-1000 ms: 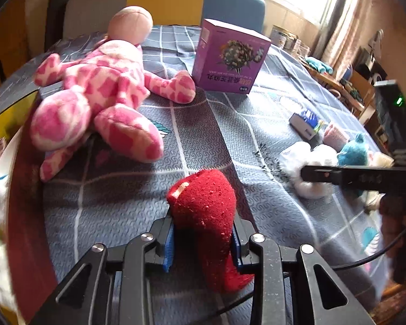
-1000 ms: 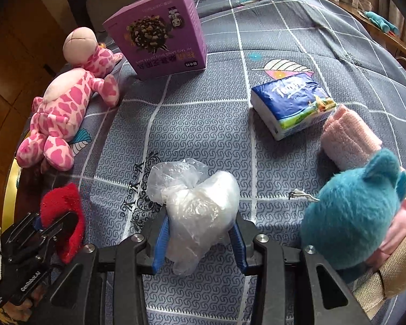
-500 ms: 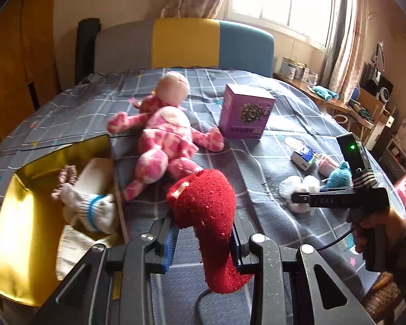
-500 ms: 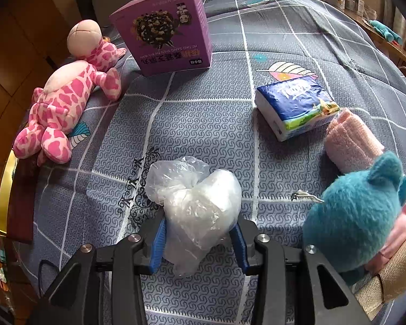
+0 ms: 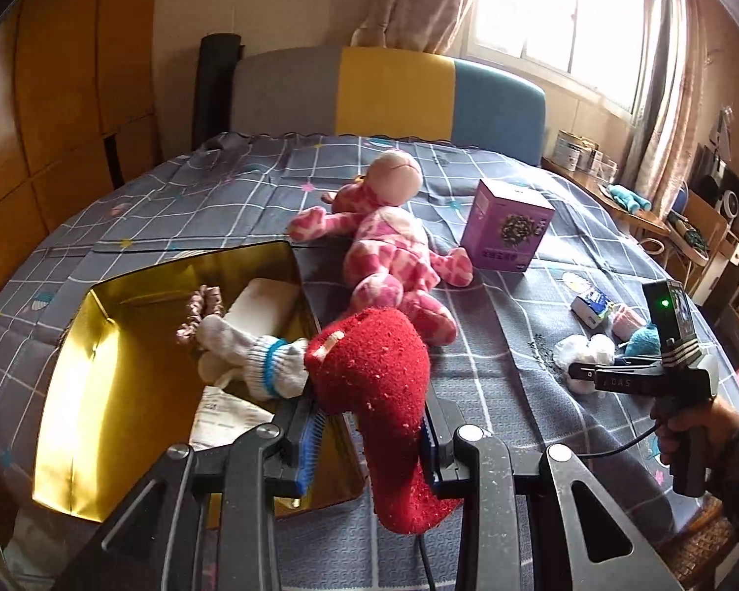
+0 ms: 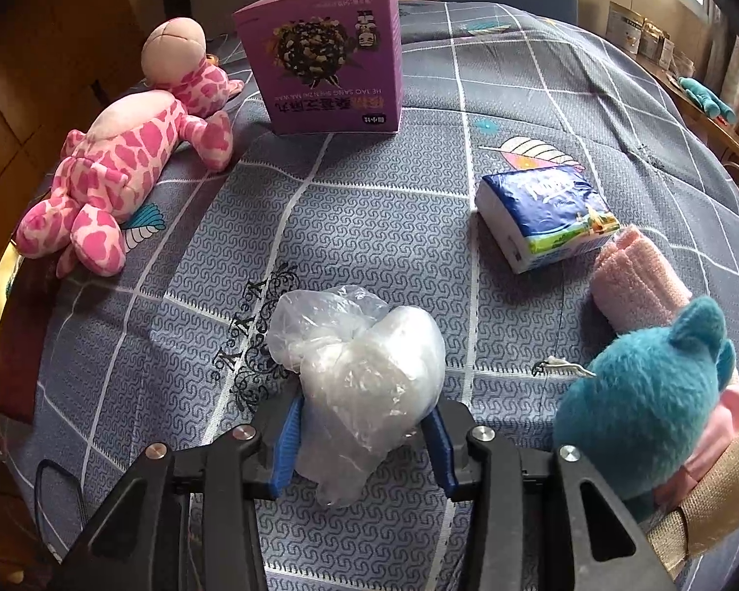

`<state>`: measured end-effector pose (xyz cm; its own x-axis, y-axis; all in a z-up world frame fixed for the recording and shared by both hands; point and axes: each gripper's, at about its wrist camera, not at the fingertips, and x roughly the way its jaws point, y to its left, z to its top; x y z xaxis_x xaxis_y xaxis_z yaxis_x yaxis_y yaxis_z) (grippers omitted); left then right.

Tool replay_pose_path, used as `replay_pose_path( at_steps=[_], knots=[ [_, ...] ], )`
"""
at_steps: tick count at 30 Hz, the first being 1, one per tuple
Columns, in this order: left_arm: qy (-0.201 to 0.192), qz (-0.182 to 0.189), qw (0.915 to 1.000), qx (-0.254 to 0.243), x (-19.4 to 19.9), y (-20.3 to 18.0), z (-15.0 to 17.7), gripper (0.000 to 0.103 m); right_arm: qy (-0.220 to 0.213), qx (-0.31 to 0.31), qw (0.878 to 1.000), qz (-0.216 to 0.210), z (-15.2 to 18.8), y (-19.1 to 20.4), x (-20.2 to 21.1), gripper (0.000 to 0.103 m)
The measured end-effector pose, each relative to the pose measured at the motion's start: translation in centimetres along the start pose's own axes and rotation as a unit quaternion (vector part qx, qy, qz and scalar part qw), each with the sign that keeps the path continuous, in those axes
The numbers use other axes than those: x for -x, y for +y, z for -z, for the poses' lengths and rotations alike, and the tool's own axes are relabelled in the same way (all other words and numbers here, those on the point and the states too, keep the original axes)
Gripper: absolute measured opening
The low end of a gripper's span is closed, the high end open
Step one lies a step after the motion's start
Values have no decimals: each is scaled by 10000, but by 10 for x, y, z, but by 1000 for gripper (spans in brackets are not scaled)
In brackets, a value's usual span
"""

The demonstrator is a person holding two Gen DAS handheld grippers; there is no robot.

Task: Organize soft objects
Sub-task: 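Carry the red sock into the gold box and open the left gripper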

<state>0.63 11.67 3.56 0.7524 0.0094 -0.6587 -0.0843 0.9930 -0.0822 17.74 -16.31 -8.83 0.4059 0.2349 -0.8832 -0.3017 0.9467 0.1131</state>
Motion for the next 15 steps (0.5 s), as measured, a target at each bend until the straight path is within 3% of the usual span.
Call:
replay_pose_path(
  at_steps=[15],
  knots=[
    [13,-435,9977,512,6,51,8,33,-83,155,9998,79,0,2,0,43]
  ],
)
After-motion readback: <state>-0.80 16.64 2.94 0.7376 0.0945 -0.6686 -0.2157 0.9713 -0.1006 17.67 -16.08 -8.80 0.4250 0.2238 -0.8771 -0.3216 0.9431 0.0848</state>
